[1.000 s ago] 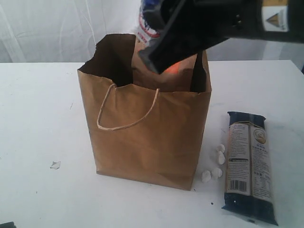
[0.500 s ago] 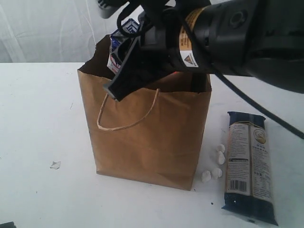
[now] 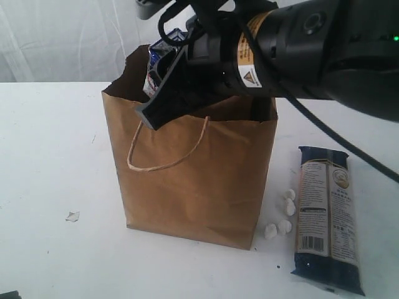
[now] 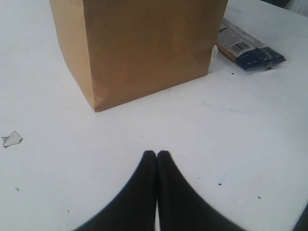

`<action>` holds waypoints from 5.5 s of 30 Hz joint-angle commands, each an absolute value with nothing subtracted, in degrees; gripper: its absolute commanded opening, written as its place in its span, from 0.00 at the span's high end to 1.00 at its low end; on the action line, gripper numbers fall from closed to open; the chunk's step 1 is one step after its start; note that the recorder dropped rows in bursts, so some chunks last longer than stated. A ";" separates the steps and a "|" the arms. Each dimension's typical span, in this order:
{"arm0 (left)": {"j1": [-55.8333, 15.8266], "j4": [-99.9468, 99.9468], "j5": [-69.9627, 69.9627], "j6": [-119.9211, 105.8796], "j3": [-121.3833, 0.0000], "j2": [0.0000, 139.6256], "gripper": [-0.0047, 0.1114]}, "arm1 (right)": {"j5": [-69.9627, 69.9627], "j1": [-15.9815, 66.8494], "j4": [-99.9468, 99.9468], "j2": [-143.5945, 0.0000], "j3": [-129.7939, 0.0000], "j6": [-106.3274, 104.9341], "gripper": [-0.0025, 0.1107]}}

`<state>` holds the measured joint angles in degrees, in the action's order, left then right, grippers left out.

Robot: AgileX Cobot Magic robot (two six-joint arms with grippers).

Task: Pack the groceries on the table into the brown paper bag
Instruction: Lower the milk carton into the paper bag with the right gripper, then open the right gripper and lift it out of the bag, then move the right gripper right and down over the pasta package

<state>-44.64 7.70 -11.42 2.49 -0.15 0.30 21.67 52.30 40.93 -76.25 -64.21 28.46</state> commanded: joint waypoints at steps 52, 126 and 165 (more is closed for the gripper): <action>-44.65 8.09 -11.69 2.60 0.00 0.00 0.96 | 49.04 51.93 48.98 -55.78 -64.64 39.84 0.44; -44.65 8.09 -11.69 2.60 0.00 0.00 0.96 | 47.07 1.15 3.04 -75.58 -63.69 8.81 0.44; -44.65 8.09 -11.69 2.60 0.00 0.00 0.96 | 22.83 -0.20 -8.08 -98.21 -59.56 4.29 0.24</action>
<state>-44.64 7.70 -11.42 2.49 -0.15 0.30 23.47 0.13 -7.89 -97.08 -58.82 4.10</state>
